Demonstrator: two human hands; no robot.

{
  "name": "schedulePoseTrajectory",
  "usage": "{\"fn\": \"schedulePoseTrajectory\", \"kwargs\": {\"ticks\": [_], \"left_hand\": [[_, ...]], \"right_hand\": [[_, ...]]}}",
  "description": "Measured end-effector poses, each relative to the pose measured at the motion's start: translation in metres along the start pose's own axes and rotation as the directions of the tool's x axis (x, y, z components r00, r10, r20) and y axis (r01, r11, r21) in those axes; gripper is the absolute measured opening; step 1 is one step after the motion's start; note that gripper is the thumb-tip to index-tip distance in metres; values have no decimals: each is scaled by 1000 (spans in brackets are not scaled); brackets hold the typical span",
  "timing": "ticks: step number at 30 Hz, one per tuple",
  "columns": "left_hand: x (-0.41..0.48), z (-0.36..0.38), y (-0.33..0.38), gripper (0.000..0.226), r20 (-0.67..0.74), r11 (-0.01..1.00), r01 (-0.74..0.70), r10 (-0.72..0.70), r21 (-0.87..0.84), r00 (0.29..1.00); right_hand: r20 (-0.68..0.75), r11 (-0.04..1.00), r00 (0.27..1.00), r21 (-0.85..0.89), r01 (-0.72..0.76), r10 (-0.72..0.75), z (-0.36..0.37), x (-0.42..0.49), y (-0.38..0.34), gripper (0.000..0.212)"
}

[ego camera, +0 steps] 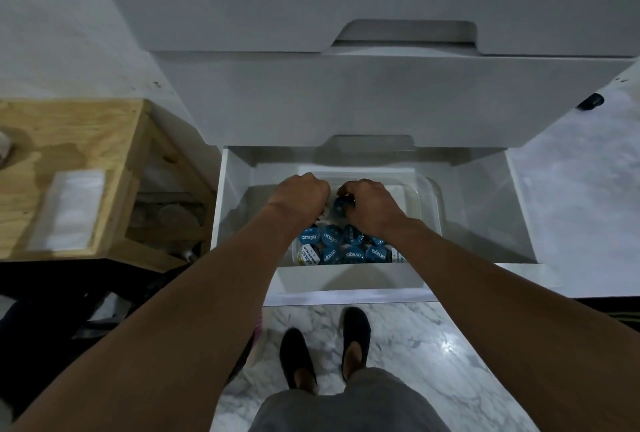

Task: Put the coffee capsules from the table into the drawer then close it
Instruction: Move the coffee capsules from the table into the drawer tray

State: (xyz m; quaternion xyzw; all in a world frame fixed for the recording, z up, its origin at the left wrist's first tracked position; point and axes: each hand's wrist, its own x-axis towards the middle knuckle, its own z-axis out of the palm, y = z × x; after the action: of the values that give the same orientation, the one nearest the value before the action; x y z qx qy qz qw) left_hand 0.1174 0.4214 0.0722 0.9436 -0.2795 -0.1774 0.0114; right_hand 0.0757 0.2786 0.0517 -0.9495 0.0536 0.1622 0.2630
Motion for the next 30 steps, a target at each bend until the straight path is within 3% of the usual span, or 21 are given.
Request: {"fn": "schedulePoseTrajectory", "kwargs": {"ticks": [19, 24, 30], "left_hand": [[-18, -1, -11, 30, -16, 998, 6, -5, 68, 1000], [-31, -7, -8, 37, -120, 998, 69, -67, 9, 990], [-58, -19, 15, 36, -293, 981, 186, -195, -58, 936]], "right_hand": [[38, 999, 998, 4, 53, -53, 7, -2, -17, 45], [-22, 993, 996, -78, 89, -91, -8, -3, -10, 41], [-191, 958, 961, -241, 153, -201, -35, -28, -5, 34]]}}
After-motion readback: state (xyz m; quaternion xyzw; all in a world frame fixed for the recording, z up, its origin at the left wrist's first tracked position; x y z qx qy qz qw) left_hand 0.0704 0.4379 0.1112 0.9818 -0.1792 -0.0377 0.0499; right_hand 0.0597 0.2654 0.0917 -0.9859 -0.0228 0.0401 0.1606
